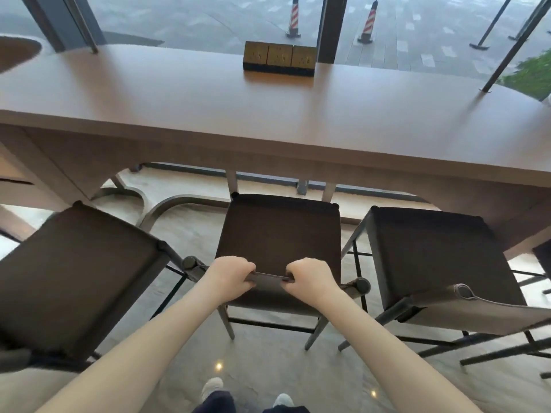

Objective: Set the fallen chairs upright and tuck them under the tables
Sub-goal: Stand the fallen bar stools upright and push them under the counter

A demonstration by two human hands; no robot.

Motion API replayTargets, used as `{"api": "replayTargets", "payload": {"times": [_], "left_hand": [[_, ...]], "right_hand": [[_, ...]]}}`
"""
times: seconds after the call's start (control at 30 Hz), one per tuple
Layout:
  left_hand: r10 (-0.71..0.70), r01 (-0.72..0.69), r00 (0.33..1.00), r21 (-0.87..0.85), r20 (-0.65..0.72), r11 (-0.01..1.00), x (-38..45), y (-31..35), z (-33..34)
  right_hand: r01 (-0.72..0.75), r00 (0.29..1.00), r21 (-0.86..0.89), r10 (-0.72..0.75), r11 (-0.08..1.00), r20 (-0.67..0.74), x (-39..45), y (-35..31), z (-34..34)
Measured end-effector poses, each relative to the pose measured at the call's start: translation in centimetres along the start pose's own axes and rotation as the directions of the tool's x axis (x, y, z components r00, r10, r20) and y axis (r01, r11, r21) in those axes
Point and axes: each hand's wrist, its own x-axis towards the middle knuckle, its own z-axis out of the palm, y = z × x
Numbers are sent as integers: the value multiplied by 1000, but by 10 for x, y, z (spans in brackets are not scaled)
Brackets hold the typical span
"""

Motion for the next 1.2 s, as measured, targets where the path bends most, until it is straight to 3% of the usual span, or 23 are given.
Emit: {"api": "replayTargets", "payload": {"times": [0.17,0.53,0.97,1.07,1.2], "left_hand": [[-30,26,999,88,42,996,-10,-44,-7],[181,-224,968,282,171,933,-1,-88,-4],[253,-280,958,240,135,930,4,-100,-4],[221,-244,965,176,138,954,4,-99,-2],[165,-166,982,13,87,986,2,-100,-1]], "right_hand": [[71,997,34,-71,997,-13,23,-50,12],[-25,995,-115,36,993,90,49,-86,18],[-88,994,-113,95,990,55,50,-97,15],[-128,988,-48,131,991,76,48,-97,13],[-191,980,240,171,952,103,39,-93,7]]}}
